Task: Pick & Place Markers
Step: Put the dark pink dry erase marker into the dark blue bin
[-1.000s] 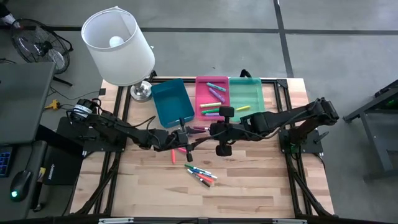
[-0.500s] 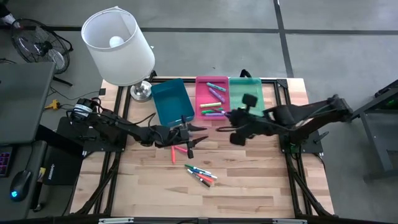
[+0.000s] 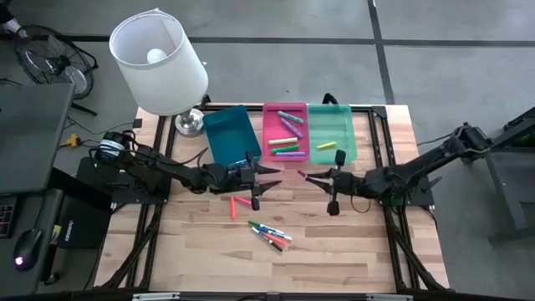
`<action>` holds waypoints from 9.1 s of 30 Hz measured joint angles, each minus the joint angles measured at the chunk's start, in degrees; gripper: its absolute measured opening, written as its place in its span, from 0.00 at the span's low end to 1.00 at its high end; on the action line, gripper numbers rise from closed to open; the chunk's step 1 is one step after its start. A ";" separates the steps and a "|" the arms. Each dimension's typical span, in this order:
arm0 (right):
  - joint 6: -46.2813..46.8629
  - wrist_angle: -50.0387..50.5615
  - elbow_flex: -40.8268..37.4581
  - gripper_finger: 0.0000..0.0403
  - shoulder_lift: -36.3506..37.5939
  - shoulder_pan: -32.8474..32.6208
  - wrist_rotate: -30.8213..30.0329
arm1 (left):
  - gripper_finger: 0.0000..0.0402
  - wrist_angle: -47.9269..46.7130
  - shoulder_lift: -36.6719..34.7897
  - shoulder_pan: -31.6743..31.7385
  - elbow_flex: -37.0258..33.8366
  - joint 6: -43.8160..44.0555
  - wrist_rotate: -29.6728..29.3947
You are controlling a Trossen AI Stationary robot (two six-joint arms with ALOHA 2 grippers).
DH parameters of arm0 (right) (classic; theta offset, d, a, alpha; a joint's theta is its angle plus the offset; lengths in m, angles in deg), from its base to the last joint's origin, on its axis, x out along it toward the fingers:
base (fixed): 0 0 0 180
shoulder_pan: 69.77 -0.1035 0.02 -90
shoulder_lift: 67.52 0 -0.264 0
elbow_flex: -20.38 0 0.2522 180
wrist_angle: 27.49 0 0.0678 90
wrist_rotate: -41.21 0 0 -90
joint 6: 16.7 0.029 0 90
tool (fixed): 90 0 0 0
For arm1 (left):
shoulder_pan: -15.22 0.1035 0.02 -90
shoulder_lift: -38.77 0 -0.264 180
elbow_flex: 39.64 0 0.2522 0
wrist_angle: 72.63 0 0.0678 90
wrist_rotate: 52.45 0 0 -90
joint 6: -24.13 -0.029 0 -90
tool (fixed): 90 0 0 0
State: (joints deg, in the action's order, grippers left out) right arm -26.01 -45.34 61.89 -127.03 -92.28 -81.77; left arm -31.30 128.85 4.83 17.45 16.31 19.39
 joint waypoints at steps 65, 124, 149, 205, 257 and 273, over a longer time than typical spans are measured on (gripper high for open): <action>17.35 3.46 -4.14 0.04 -14.10 6.97 14.15 | 0.36 -49.71 1.96 -5.01 9.33 16.94 -9.90; 15.33 16.40 1.67 0.29 -14.08 10.26 14.52 | 0.36 -86.31 7.42 10.81 9.44 22.09 5.94; 14.83 17.72 1.66 0.29 -14.08 10.26 14.72 | 0.36 -93.91 8.20 9.59 17.84 15.79 -0.06; 14.83 18.90 1.66 0.29 -14.08 10.22 15.59 | 0.36 -95.02 10.51 14.53 17.86 11.06 4.84; 14.85 19.56 1.64 0.29 -14.08 10.20 16.91 | 0.10 -92.60 15.04 14.57 17.94 17.02 15.13; 15.44 19.94 1.64 0.29 -14.08 10.20 17.06 | 0.05 -92.16 15.02 13.70 17.92 15.52 17.64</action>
State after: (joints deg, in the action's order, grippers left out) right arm -10.57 -25.41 63.52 -141.11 -82.08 -64.71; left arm -123.47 143.86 18.53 35.37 31.83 37.03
